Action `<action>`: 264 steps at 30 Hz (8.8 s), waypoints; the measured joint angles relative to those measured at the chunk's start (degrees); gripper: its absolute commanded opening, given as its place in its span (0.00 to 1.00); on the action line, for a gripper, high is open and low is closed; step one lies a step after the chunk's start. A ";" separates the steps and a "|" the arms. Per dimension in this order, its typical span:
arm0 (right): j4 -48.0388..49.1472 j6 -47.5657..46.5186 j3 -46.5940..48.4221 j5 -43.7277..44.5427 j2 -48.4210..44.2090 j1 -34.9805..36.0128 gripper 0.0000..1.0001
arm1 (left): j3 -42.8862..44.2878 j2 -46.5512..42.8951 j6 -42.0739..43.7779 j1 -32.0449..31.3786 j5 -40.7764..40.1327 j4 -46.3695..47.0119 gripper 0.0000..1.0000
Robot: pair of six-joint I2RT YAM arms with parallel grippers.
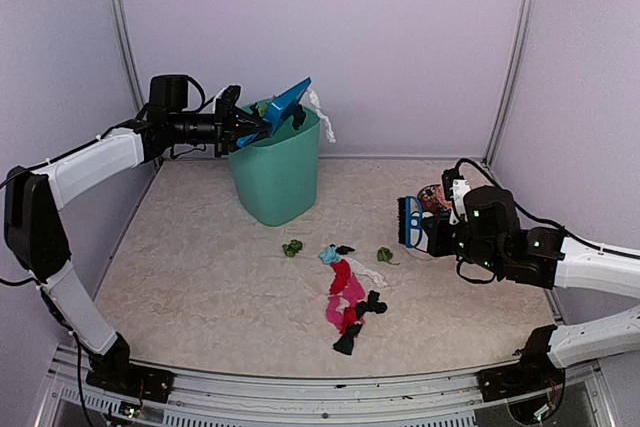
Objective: Sweep away the paper scraps from the table
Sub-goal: Dump the paper scraps in the dustpan into the trash bin, then sweep the dustpan into the trash bin, then sweep the paper scraps at the center of the board, then sweep the paper scraps into the dustpan.
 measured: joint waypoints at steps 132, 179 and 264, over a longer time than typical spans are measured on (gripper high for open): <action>21.38 32.48 31.30 -24.37 52.92 5.14 0.00 | -31.52 -43.06 19.28 -24.00 -71.23 -34.32 0.00; 2.27 2.40 13.00 -19.41 17.81 -5.38 0.00 | -40.44 -38.42 14.49 -54.23 -74.12 -27.19 0.00; -4.00 -25.66 12.00 -4.39 30.08 16.61 0.00 | -28.30 3.26 3.69 -61.29 -62.82 -17.55 0.00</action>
